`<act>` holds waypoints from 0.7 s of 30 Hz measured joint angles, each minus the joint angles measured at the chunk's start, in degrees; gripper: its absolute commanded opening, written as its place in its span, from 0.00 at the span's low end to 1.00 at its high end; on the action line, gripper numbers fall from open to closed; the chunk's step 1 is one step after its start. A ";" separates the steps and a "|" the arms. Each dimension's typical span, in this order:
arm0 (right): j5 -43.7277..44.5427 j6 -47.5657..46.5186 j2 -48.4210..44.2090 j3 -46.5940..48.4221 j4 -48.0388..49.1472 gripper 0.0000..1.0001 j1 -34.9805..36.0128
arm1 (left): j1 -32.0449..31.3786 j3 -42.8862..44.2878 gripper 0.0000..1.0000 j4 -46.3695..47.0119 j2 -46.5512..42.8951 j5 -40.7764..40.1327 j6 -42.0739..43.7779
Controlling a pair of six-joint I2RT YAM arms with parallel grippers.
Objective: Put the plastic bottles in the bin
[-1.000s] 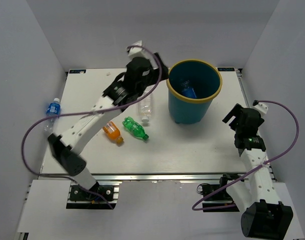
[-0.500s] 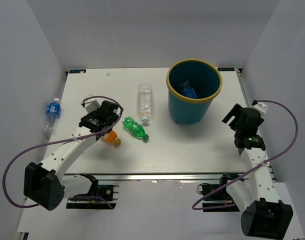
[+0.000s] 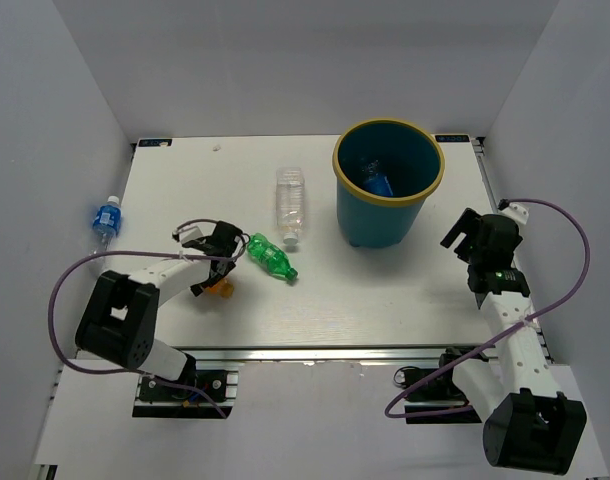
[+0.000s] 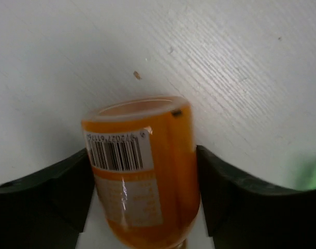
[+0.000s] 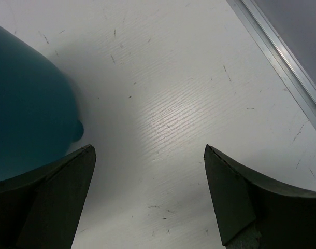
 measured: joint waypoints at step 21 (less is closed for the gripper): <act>-2.36 1.11 -3.96 -1.20 2.47 0.89 0.00 | -5.16 36.00 0.32 11.41 -4.46 17.84 14.56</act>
